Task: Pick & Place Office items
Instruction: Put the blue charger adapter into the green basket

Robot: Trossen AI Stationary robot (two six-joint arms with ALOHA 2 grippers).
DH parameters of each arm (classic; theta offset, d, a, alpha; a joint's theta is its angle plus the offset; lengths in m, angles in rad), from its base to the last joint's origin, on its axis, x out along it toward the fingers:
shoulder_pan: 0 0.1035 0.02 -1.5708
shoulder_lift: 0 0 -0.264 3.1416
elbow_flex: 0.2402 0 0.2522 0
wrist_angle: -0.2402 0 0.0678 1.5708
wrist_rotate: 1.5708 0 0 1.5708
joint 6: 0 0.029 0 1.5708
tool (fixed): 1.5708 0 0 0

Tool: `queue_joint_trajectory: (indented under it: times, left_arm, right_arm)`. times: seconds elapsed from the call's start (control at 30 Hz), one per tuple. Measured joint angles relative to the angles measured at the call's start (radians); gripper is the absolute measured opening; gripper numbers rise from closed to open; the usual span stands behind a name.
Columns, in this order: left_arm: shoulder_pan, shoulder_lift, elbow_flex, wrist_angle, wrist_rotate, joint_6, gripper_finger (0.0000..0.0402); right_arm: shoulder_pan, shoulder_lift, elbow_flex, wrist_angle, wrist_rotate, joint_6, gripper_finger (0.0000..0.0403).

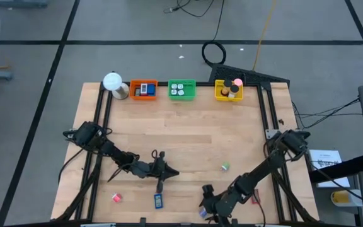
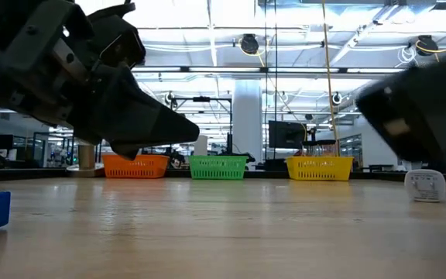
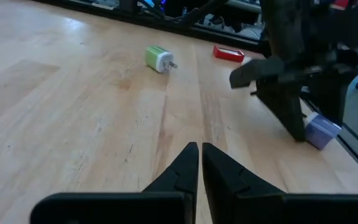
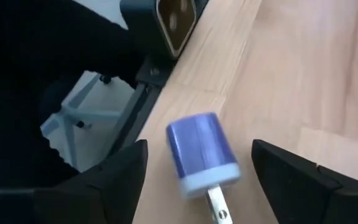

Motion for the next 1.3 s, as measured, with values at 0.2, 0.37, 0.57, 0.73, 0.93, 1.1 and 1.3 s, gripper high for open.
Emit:
queue_joint_trajectory:
  times: [0.2,0.37,0.57,0.73,0.93,1.1,1.3]
  left_arm:
    - [0.001,0.0,0.0,0.0,0.0,-0.005,0.0021]
    - [0.001,0.0,0.0,0.0,-0.043,-0.047,0.0021]
    - [0.004,0.0,-0.101,0.19,-0.147,-0.003,0.0009]
    - [0.021,-0.005,-0.279,0.41,-0.234,0.019,0.0009]
    - [0.032,-0.027,-0.346,0.404,-0.28,-0.053,0.0003]
    - [0.043,-0.028,-0.319,0.395,-0.278,-0.025,0.0013]
    - [0.091,-0.028,-0.291,0.387,-0.227,0.003,0.0004]
  right_arm:
    - [0.003,0.007,-0.002,-0.002,0.001,0.0,0.0217]
    - [-0.004,0.004,-0.009,-0.014,-0.008,0.004,0.0131]
    - [-0.122,-0.145,-0.006,-0.291,-0.134,0.056,0.0128]
    - [-0.329,-0.297,0.081,-0.689,-0.177,0.047,0.0128]
    - [-0.622,-0.242,0.305,-1.17,-0.178,-0.121,0.0128]
    - [-0.778,-0.109,0.42,-1.344,-0.135,-0.251,0.0128]
    - [-0.869,0.023,0.497,-1.51,-0.069,-0.339,0.0128]
